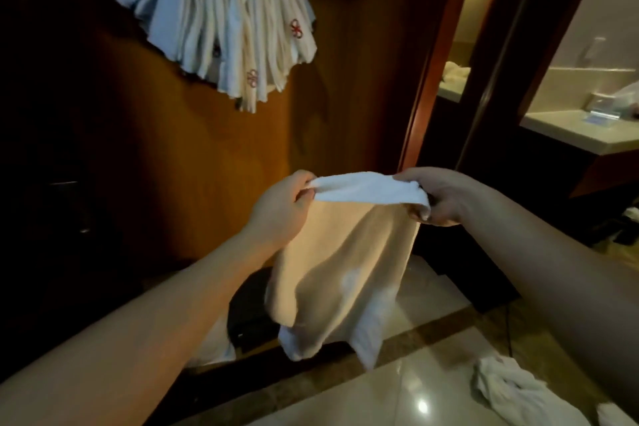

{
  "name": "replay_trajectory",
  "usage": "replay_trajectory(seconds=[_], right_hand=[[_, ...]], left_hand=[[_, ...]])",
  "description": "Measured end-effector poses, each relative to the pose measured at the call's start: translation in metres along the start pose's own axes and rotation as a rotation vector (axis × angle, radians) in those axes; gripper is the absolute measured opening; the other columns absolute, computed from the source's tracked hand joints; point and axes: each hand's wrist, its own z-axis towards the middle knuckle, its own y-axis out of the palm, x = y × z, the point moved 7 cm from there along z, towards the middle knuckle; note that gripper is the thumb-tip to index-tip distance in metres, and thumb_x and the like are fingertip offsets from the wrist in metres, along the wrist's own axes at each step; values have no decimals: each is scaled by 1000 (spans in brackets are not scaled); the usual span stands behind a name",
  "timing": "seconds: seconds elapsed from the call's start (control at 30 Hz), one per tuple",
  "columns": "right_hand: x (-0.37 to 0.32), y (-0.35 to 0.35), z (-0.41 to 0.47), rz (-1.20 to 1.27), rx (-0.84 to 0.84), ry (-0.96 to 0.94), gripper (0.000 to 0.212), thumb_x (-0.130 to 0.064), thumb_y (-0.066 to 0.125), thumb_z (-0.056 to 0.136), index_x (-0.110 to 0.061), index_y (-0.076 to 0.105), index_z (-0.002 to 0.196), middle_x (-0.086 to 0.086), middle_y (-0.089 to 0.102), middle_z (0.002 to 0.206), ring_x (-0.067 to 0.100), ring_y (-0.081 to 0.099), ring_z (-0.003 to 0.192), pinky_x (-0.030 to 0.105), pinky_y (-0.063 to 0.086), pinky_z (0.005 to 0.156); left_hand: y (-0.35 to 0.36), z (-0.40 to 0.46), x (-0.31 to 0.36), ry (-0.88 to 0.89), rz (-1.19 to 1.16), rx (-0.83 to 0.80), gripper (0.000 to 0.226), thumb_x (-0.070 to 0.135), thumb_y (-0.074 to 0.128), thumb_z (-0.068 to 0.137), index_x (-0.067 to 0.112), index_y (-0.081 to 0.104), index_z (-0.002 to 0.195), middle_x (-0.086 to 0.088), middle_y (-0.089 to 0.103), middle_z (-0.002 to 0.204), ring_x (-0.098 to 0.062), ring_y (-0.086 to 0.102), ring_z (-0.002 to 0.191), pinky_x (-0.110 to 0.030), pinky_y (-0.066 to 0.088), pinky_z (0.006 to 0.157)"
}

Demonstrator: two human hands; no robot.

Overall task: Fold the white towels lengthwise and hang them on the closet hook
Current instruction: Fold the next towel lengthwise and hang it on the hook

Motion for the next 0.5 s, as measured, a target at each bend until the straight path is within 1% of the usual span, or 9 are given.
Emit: replay_trajectory(seconds=[0.03, 0.1, 0.2, 0.23, 0.3, 0.37, 0.43, 0.47, 0.5], right_hand=[[0, 6, 1, 37, 38, -2, 9, -12, 69, 91, -5, 63, 94, 4, 60, 75, 11, 55, 46, 19, 42, 34], [1, 17, 4, 99, 77, -15, 15, -12, 70, 92, -5, 61, 102, 5, 54, 81, 6, 46, 50, 16, 35, 31], [0, 39, 4, 170, 55, -46, 20, -17, 74, 90, -4, 60, 96, 6, 55, 78, 7, 48, 39, 14, 36, 33], [-2, 46, 2, 204, 37, -65, 21, -18, 75, 90, -4, 60, 94, 7, 57, 78, 8, 51, 41, 15, 39, 34], [-7, 59, -1, 251, -6, -156, 16, -17, 73, 91, -5, 63, 96, 10, 63, 89, 12, 60, 60, 16, 49, 44], [-13, 72, -5, 222, -75, -311, 13, -16, 70, 93, -11, 69, 105, 11, 65, 107, 15, 65, 85, 20, 56, 61], [-16, 92, -11, 53, -201, -448, 23, -20, 71, 91, -22, 69, 114, 7, 65, 121, 17, 64, 104, 25, 55, 76], [-15, 100, -13, -98, -240, -505, 28, -23, 73, 90, -28, 67, 116, 4, 64, 124, 17, 63, 110, 27, 53, 83], [-13, 107, -14, -262, -230, -569, 30, -24, 74, 89, -34, 64, 116, 0, 64, 124, 16, 62, 112, 29, 51, 87]], left_hand=[[-11, 1, -2, 18, 33, -22, 15, 28, 51, 102, 35, 54, 114, 20, 53, 82, -1, 54, 76, -23, 38, 59], [-29, 2, -5, 36, 101, -76, 13, 32, 59, 97, 37, 51, 106, 17, 55, 81, -5, 55, 75, -29, 39, 59], [-50, -4, -12, 26, 250, -197, 40, 48, 70, 86, 40, 51, 120, 25, 53, 92, 0, 53, 80, -22, 37, 58], [-55, -5, -14, 25, 316, -232, 49, 51, 71, 83, 41, 49, 126, 25, 53, 99, -1, 53, 84, -20, 38, 60], [-68, -6, -21, 21, 416, -247, 53, 48, 69, 87, 37, 48, 134, 15, 60, 116, -3, 52, 91, -20, 41, 64], [-83, -5, -27, -18, 424, -212, 46, 38, 62, 95, 29, 52, 138, 7, 62, 129, -5, 52, 98, -20, 40, 68], [-97, -7, -32, -69, 380, -181, 42, 32, 57, 99, 25, 54, 140, 5, 60, 136, -10, 56, 112, -21, 39, 79], [-105, -7, -33, -93, 343, -164, 39, 31, 56, 99, 26, 57, 137, 9, 61, 133, -10, 56, 115, -21, 38, 82], [-112, -8, -34, -111, 291, -146, 32, 31, 58, 97, 31, 63, 129, 17, 64, 123, -6, 58, 110, -20, 39, 79]])
